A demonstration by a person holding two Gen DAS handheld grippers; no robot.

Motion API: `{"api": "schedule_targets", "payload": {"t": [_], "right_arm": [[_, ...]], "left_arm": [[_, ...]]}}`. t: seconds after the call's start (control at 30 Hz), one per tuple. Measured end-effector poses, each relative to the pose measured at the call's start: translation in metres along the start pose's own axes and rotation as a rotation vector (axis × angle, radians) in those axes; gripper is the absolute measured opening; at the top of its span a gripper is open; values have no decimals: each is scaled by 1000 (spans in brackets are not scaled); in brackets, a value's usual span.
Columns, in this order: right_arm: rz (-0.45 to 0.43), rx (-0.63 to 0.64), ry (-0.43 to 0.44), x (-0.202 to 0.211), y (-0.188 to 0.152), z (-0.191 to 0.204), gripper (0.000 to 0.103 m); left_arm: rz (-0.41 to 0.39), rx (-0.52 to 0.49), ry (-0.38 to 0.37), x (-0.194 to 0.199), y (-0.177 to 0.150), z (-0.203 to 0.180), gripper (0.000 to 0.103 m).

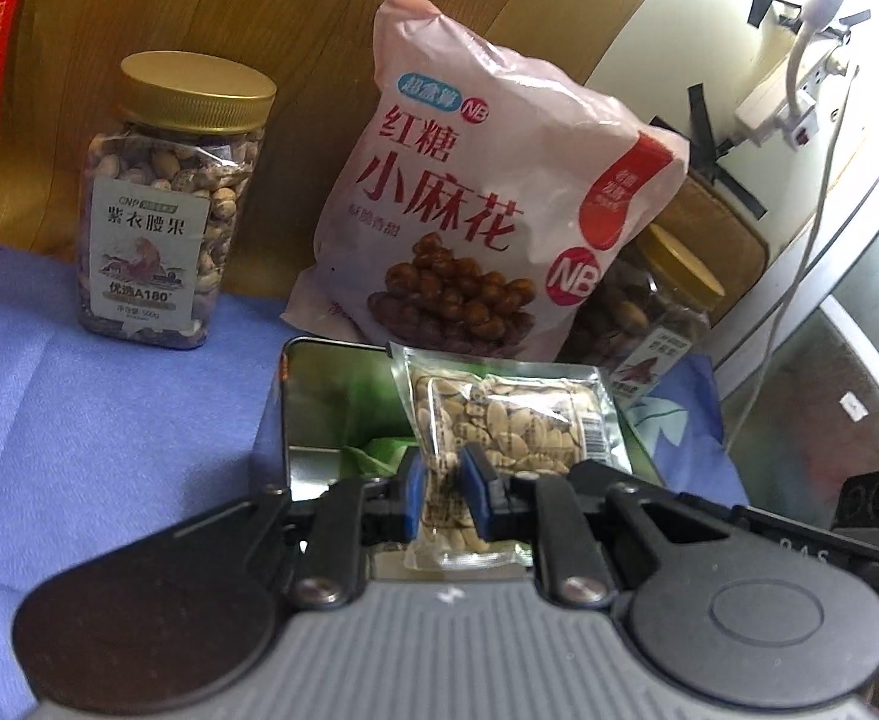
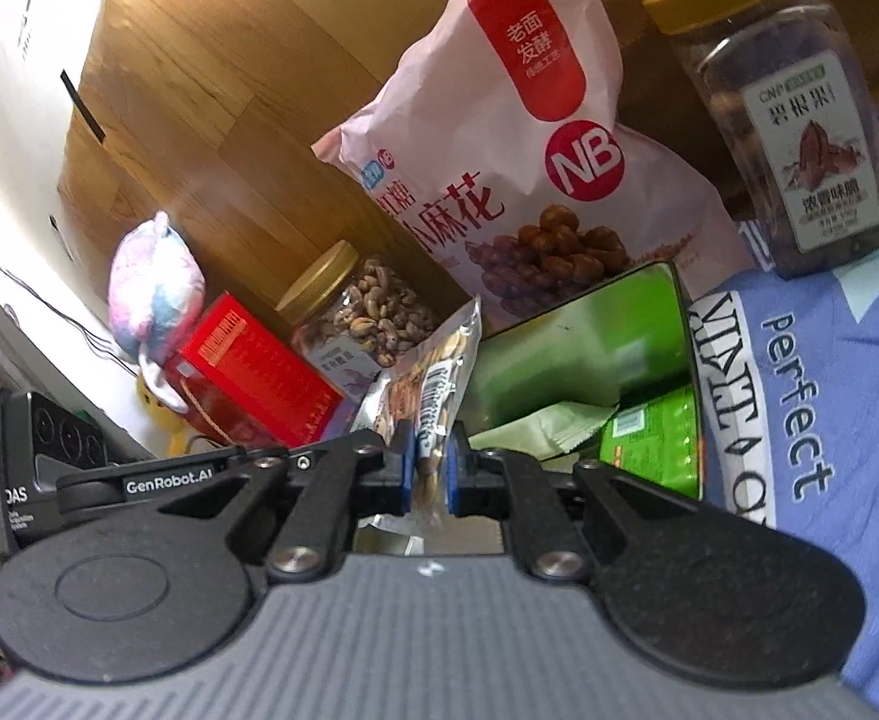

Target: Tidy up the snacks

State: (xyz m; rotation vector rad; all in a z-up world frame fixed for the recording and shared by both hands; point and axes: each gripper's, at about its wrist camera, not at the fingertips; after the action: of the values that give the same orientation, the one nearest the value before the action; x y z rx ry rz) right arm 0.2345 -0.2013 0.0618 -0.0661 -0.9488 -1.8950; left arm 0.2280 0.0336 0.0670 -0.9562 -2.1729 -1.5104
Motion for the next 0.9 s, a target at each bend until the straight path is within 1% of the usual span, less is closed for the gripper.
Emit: {"api": "schedule_targets", "payload": {"t": [0.07, 0.13, 0.2, 0.23, 0.27, 0.37, 0.53, 0.7, 0.9], "right_arm": [[5, 23, -29, -4, 1, 3, 14], [-1, 74, -86, -7, -1, 9, 22], [-36, 167, -171, -9, -6, 17, 32], [-48, 215, -204, -10, -9, 21, 32], [-58, 245, -219, -10, -13, 23, 34], [-90, 292, -250, -6, -20, 25, 35], [-124, 313, -258, 10, -29, 29, 37], [-156, 345, -245, 27, -44, 44, 37], [-170, 328, -220, 51, -65, 51, 37]], "left_arm": [[9, -16, 20, -4, 0, -2, 15], [10, -38, 51, -7, -1, -4, 19], [4, -65, 87, -8, -3, -8, 19], [-1, -81, 110, -8, -3, -10, 19], [-7, -102, 134, -7, -4, -13, 19], [-27, -169, 191, -3, -8, -24, 19], [-50, -239, 246, 8, -18, -40, 20], [-59, -271, 271, 21, -30, -53, 20], [-71, -294, 287, 40, -48, -66, 20]]}}
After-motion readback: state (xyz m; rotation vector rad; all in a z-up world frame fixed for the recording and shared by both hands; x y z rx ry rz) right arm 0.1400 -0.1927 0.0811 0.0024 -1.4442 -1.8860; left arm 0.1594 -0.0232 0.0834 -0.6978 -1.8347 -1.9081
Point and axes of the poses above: each gripper's, at about its wrist camera, not at the fingertips, and x roughly against the way its jaws point, z to its left, y to its top, and after that the axes turned 7 degrees about -x, right-handed
